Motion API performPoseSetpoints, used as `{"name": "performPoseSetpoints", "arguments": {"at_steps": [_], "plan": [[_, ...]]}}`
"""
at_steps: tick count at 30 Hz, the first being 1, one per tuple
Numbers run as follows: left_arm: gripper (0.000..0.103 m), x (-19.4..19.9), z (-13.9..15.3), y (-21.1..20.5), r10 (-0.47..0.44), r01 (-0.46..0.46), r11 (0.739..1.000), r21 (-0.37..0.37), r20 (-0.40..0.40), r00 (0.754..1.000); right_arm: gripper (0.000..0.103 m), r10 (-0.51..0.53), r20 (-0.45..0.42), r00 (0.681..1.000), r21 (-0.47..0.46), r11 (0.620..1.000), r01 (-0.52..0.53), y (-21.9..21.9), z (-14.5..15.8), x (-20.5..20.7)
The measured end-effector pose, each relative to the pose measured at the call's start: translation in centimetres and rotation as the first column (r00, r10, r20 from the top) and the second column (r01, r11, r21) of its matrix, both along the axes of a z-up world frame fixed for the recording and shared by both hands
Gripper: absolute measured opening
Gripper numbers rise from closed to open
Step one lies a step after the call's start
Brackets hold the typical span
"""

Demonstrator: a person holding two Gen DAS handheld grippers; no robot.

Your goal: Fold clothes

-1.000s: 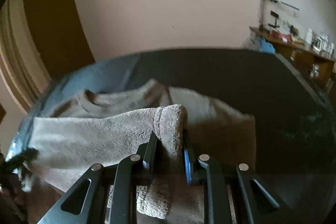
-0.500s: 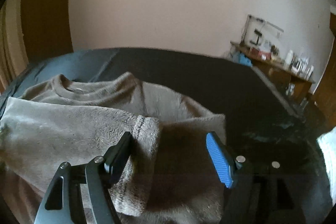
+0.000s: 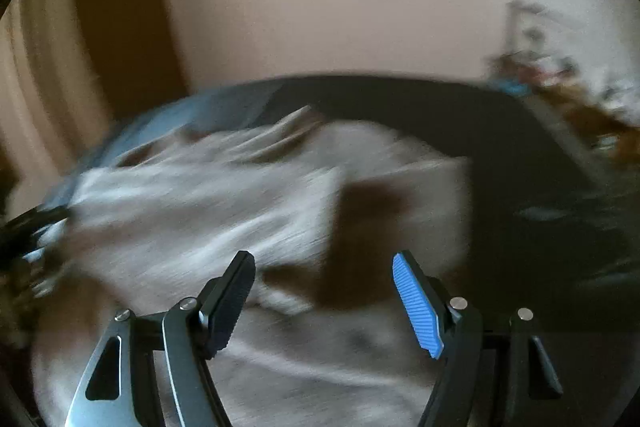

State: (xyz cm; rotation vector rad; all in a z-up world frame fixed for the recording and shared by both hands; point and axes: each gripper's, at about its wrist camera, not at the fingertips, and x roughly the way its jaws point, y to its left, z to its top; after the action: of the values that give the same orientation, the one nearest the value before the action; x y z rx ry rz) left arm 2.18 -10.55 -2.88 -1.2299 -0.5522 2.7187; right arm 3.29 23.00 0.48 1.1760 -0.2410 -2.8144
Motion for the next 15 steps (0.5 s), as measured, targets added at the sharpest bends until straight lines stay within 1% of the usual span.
{"name": "performPoseSetpoints", "arguments": {"at_steps": [1, 2, 4, 6, 9, 11, 13, 14, 15], "plan": [[0.085, 0.0, 0.0, 0.1, -0.003, 0.003, 1.0, -0.008, 0.001, 1.0, 0.073, 0.013, 0.021, 1.0, -0.037, 0.999, -0.012, -0.3, -0.4, -0.4], [0.085, 0.0, 0.0, 0.3, -0.004, 0.004, 1.0, -0.018, 0.002, 1.0, 0.073, 0.011, 0.036, 0.999, -0.047, 0.999, -0.01, -0.6, -0.8, -0.9], [0.085, -0.1, -0.2, 0.5, -0.002, 0.002, 0.999, -0.049, 0.014, 1.0, 0.071, -0.001, 0.055, 0.998, -0.023, 1.0, 0.003, -1.1, -1.4, -1.9], [0.085, -0.2, -0.4, 0.6, 0.001, 0.001, 0.998, -0.064, 0.024, 1.0, 0.069, -0.022, 0.059, 0.998, 0.048, 0.999, 0.019, -1.6, -1.7, -2.3], [0.086, -0.2, -0.4, 0.7, 0.009, -0.007, 0.995, -0.097, 0.023, 1.0, 0.069, -0.059, 0.051, 0.997, 0.179, 0.983, 0.049, -2.5, -1.8, -2.6], [0.086, 0.3, 0.0, 0.6, 0.016, -0.016, 0.995, -0.103, -0.006, 1.0, 0.07, -0.087, 0.044, 0.995, 0.244, 0.967, 0.074, -2.4, -1.7, -2.6], [0.086, 0.9, 0.5, 0.4, 0.024, -0.029, 0.994, -0.11, -0.048, 0.999, 0.071, -0.113, 0.029, 0.993, 0.279, 0.955, 0.101, -2.1, -1.3, -2.2], [0.086, 1.9, 1.3, 0.2, 0.023, -0.037, 0.992, -0.118, -0.117, 0.993, 0.071, -0.129, 0.008, 0.992, 0.302, 0.946, 0.12, -2.2, -0.9, -1.8], [0.086, 2.8, 2.1, 0.7, -0.002, -0.023, 0.992, -0.127, -0.196, 0.981, 0.071, -0.138, -0.015, 0.99, 0.321, 0.937, 0.135, -2.4, -0.5, -1.5]]}}
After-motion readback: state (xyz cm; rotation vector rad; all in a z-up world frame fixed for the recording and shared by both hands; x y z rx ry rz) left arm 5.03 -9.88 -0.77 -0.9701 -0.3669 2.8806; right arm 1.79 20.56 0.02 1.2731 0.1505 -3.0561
